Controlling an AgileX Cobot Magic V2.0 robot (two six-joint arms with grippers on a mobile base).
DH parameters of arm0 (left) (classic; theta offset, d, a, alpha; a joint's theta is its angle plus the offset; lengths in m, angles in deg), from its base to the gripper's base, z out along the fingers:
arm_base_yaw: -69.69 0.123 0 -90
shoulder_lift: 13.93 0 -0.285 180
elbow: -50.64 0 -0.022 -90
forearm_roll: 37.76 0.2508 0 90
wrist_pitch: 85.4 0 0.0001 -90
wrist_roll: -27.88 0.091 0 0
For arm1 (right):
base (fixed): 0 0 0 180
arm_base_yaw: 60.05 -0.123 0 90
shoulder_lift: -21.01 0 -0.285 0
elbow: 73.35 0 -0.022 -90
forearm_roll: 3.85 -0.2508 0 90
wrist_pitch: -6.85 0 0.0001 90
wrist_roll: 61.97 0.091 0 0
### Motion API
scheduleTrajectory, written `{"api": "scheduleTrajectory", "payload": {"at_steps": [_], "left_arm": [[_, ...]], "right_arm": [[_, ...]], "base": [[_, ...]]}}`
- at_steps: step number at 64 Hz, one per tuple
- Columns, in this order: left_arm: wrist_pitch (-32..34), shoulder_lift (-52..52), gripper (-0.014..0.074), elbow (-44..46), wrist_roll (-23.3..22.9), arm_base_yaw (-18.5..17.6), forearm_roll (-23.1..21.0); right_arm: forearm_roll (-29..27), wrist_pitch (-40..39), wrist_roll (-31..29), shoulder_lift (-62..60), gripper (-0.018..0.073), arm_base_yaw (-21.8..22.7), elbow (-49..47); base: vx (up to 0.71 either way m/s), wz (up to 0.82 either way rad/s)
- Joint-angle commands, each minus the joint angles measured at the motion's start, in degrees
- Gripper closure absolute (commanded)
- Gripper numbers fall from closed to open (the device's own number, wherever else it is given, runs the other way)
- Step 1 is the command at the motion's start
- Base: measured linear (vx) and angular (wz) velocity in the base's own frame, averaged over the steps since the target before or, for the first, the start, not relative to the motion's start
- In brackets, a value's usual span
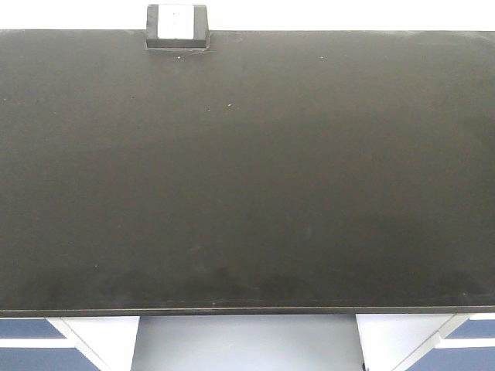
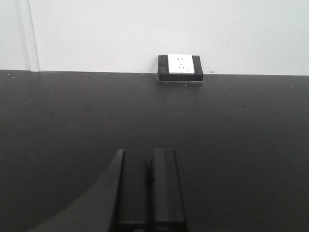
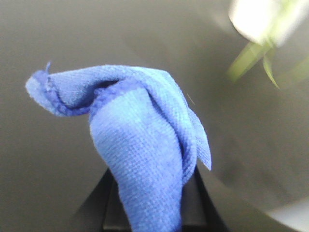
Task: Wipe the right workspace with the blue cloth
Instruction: 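Lower the held cloth onto the bench surface with the right gripper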
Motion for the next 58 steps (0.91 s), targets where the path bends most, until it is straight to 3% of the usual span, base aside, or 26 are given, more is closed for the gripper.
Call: {"api": "scheduleTrajectory", "payload": {"at_steps": [1,19,41,58], "left_arm": [[4.76,-0.92,0.0602,-1.75,-0.49,-0.26,0.05],[4.76,-0.92,0.0602,-1.75,-0.49,-0.26,0.05],[4.76,-0.92,0.0602,-1.75,-0.49,-0.26,0.05],[4.76,-0.92,0.0602,-1.75,-0.49,-0.26,0.05]], "right_arm": [[3.91,-9.32,2.30,1.20,0.0567,-0.06,-1.71],[5.34,-20.63,4.90,25.11,0.0567,0.00,-3.54],[7.32,-24.17,4.90,50.41,0.0567,0.00,-21.80],[7.82,-35.81,4.90,62.12,0.0567,0.00,-28.08]], "base": [[0.00,0.00],[0.00,0.00],[0.00,0.00],[0.00,0.00]]}}
